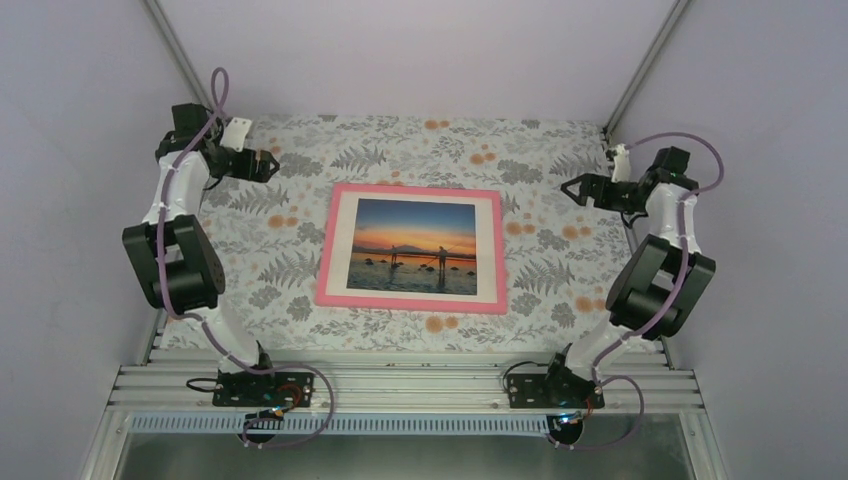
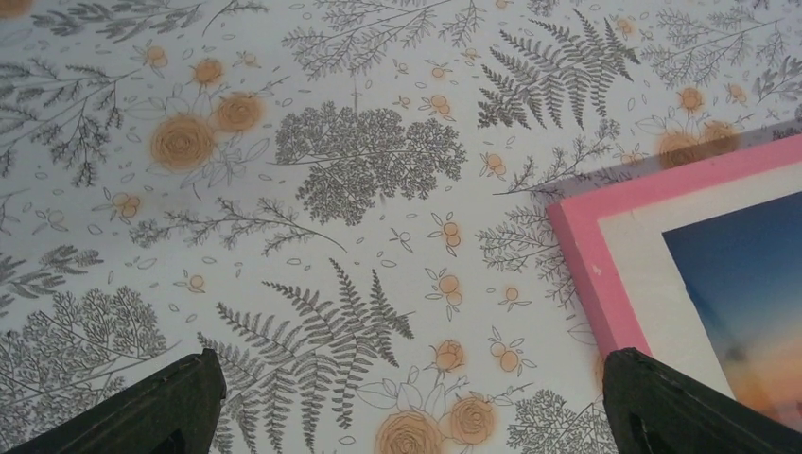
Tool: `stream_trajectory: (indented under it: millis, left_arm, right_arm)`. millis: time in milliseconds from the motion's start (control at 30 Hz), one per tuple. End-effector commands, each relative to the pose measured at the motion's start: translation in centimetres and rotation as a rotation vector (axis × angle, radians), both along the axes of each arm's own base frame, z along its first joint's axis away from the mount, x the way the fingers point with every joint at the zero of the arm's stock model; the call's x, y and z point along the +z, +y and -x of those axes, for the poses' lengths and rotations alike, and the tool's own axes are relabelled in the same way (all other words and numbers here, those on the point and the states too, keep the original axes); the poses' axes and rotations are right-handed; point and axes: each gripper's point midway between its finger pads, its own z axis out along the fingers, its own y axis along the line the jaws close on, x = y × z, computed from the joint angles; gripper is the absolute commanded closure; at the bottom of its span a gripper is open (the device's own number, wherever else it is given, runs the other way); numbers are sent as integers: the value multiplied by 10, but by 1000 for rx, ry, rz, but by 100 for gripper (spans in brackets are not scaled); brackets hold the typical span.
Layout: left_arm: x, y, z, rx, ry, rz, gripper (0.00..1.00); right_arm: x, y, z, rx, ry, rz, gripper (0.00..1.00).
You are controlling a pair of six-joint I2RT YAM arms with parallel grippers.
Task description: Put the photo into the frame
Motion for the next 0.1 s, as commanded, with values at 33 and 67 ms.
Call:
stream_trajectory:
  millis: [33,67]
  left_arm:
    - [29,3,-6,34,-113,11,0]
    - [31,4,-8,43,-121,8,0]
  right_arm:
    - [31,2,-12,-1,-104,-7,0]
    - [33,3,-13,0,-105,-9,0]
